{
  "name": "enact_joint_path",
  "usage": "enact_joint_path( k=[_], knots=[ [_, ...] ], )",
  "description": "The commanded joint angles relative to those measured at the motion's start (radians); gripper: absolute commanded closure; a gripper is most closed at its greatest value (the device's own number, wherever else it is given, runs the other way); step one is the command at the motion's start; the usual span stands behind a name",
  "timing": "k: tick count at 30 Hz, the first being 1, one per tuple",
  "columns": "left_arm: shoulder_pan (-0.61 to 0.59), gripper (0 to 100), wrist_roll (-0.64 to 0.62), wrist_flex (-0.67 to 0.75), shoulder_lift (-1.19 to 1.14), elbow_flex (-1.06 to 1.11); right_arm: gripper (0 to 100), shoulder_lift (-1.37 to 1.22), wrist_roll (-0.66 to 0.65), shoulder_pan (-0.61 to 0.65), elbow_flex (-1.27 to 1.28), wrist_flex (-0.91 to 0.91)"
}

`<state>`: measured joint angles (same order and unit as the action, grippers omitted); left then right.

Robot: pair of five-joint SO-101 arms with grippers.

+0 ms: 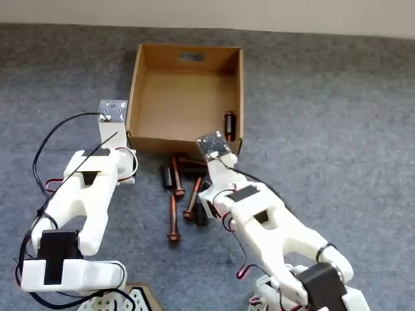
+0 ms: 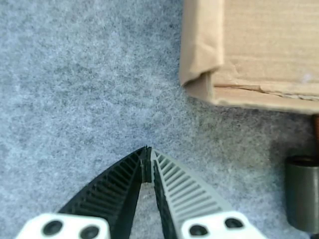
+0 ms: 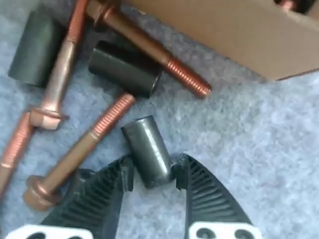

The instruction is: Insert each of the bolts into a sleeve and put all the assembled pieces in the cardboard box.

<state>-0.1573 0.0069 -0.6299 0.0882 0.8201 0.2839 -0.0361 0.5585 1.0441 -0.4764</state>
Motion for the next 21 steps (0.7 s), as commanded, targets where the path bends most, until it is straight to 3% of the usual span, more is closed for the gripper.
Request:
enact_joint_path(
  k=[1, 3, 8, 15, 21],
  knots=[
    [-0.002, 99, -0.005, -0.002, -0.002, -0.041, 94.0, -0.018, -0.008, -0.002, -0.045, 0.013],
    [-0.002, 99, -0.005, -0.002, -0.002, -0.041, 99.6, -0.016, -0.008, -0.005, -0.045, 0.012],
    [-0.004, 99, -0.005, -0.002, -0.002, -0.041, 99.3, 0.025, -0.008, -0.085, -0.039, -0.002],
    [-0.002, 99, -0.005, 0.000, -0.002, -0.041, 99.3, 0.325, -0.008, -0.130, -0.038, -0.358],
    [-0.002, 99, -0.005, 0.000, -0.002, -0.041, 99.3, 0.364, -0.009, -0.130, -0.044, -0.461]
  ],
)
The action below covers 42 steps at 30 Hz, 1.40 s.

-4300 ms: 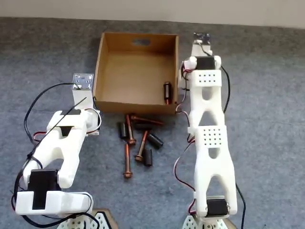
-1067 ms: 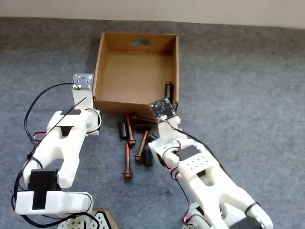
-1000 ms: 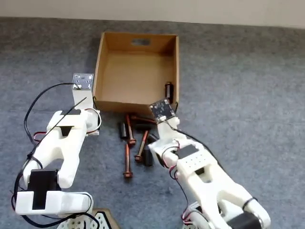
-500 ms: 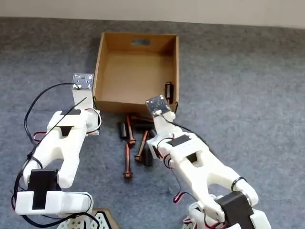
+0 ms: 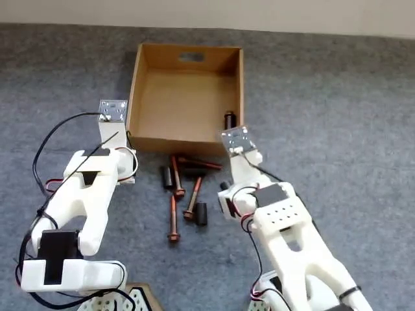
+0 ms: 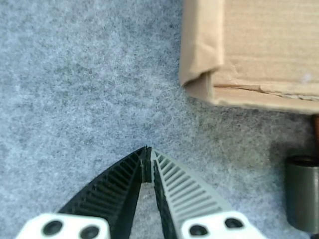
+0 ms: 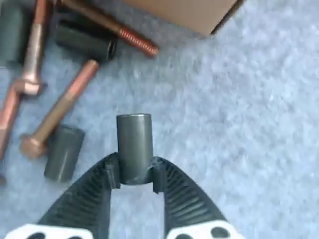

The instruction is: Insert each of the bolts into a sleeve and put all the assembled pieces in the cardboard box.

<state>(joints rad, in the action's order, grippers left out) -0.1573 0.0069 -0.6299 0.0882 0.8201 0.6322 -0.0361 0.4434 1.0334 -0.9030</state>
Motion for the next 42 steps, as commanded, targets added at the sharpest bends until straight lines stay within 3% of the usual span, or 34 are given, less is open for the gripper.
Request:
enact_joint_path(
  k=[1, 12, 17, 22, 30, 36, 39, 42],
  knots=[
    [-0.002, 99, -0.005, 0.000, -0.002, -0.041, 99.3, -0.008, -0.008, -0.016, -0.036, -0.039],
    [-0.002, 99, -0.005, 0.000, -0.002, -0.041, 98.4, -0.360, -0.008, -0.111, -0.225, -0.082],
    [-0.002, 99, -0.005, -0.002, -0.002, -0.041, 86.5, -0.383, -0.006, -0.111, -0.271, -0.130],
    [-0.002, 99, -0.005, -0.002, -0.002, -0.041, 86.1, -0.355, -0.014, -0.111, -0.266, -0.104],
    [-0.002, 99, -0.005, -0.003, -0.002, -0.041, 85.7, -0.364, -0.229, -0.111, -0.136, 0.110],
    [-0.002, 99, -0.005, -0.003, -0.002, -0.041, 85.7, -0.367, -0.259, -0.111, -0.110, 0.137],
    [-0.002, 99, -0.005, -0.003, -0.002, -0.041, 87.2, -0.367, -0.259, -0.111, -0.107, 0.137],
    [-0.002, 99, -0.005, -0.003, -0.002, -0.041, 99.8, -0.360, -0.258, -0.113, -0.107, 0.137]
  ],
)
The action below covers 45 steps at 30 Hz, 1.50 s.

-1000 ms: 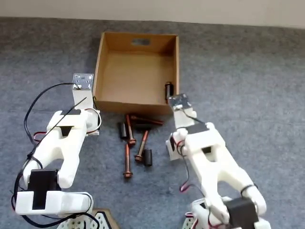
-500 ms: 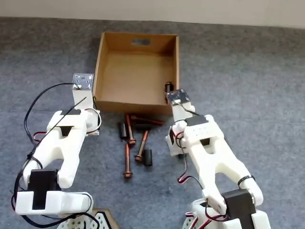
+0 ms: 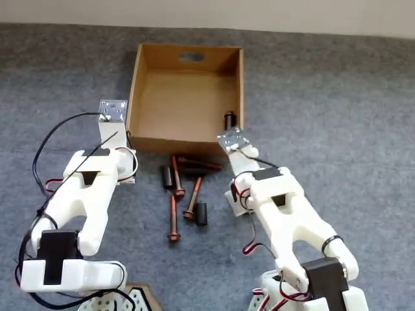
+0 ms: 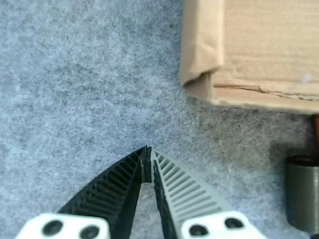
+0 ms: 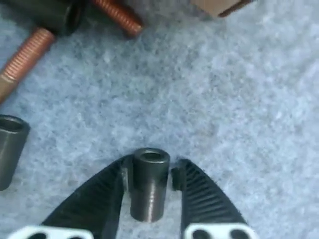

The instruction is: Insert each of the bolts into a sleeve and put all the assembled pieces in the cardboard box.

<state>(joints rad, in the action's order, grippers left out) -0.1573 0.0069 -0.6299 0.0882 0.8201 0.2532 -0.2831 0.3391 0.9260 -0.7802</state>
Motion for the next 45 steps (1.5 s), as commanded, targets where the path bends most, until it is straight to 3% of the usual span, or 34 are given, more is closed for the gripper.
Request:
enact_joint_path(
  k=[1, 5, 11, 13, 17, 25, 35, 42, 45],
  knots=[
    [-0.002, 99, -0.005, -0.003, -0.002, -0.041, 98.3, 0.024, -0.009, -0.010, 0.002, 0.012],
    [-0.002, 99, -0.005, -0.003, -0.002, -0.041, 99.1, 0.025, -0.005, -0.021, -0.012, -0.053],
    [-0.002, 99, -0.005, -0.002, -0.002, -0.041, 98.6, 0.027, 0.107, -0.084, -0.094, -0.153],
    [-0.002, 99, -0.005, -0.002, -0.002, -0.041, 94.3, -0.004, 0.115, -0.110, -0.120, -0.170],
    [-0.002, 99, -0.005, -0.002, -0.002, -0.041, 82.2, -0.090, 0.107, -0.108, -0.156, -0.171],
    [-0.002, 99, -0.005, -0.002, -0.002, -0.041, 89.4, -0.166, 0.043, -0.107, -0.188, -0.176],
    [-0.002, 99, -0.005, 0.000, -0.002, -0.042, 89.2, -0.188, -0.026, -0.071, -0.189, -0.254],
    [-0.002, 99, -0.005, 0.000, -0.002, -0.042, 78.9, -0.189, -0.026, -0.068, -0.220, -0.303],
    [-0.002, 99, -0.005, 0.000, -0.002, -0.042, 80.4, -0.189, -0.037, -0.068, -0.220, -0.302]
  ],
)
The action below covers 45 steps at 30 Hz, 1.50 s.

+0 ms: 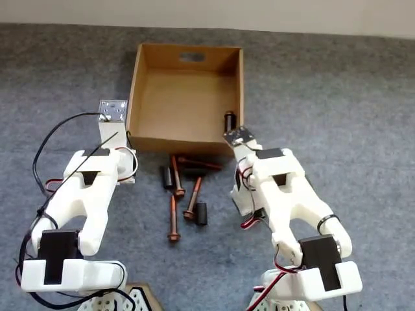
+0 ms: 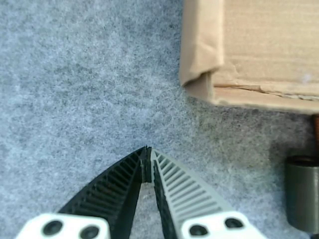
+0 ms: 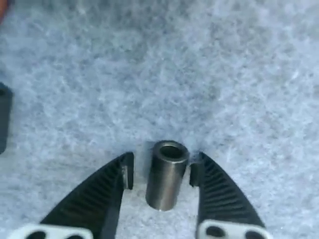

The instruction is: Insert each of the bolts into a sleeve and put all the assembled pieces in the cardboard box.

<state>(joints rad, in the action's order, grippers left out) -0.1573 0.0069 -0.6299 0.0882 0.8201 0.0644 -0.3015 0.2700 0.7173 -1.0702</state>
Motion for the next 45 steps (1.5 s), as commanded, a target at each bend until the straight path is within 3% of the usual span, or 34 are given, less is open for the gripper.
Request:
enact_joint_path(
  k=[1, 6, 14, 17, 24, 29, 32, 37, 45],
  knots=[
    [-0.002, 99, -0.005, 0.000, -0.002, -0.042, 82.0, -0.001, -0.046, 0.001, -0.010, -0.010],
    [-0.002, 99, -0.005, 0.000, -0.002, -0.042, 99.8, -0.025, -0.144, 0.001, -0.002, -0.010],
    [-0.002, 99, -0.005, 0.000, -0.002, -0.042, 99.3, -0.079, -0.124, -0.002, -0.053, -0.008],
    [-0.002, 99, -0.005, 0.000, -0.002, -0.042, 99.3, 0.016, -0.040, 0.001, -0.022, 0.030],
    [-0.001, 99, -0.003, 0.000, -0.002, -0.042, 99.3, 0.216, -0.028, 0.001, 0.142, 0.160],
    [0.001, 99, -0.002, -0.009, -0.002, -0.042, 99.3, 0.389, 0.115, 0.001, 0.262, 0.289],
    [0.008, 99, -0.002, -0.117, -0.010, -0.093, 99.3, 0.472, 0.137, 0.001, 0.323, 0.344],
    [0.140, 99, 0.000, -0.377, -0.013, -0.206, 99.3, 0.510, 0.138, -0.002, 0.349, 0.364],
    [0.418, 95, -0.008, -0.405, -0.015, -0.133, 99.3, 0.479, 0.138, -0.002, 0.344, 0.364]
  ],
)
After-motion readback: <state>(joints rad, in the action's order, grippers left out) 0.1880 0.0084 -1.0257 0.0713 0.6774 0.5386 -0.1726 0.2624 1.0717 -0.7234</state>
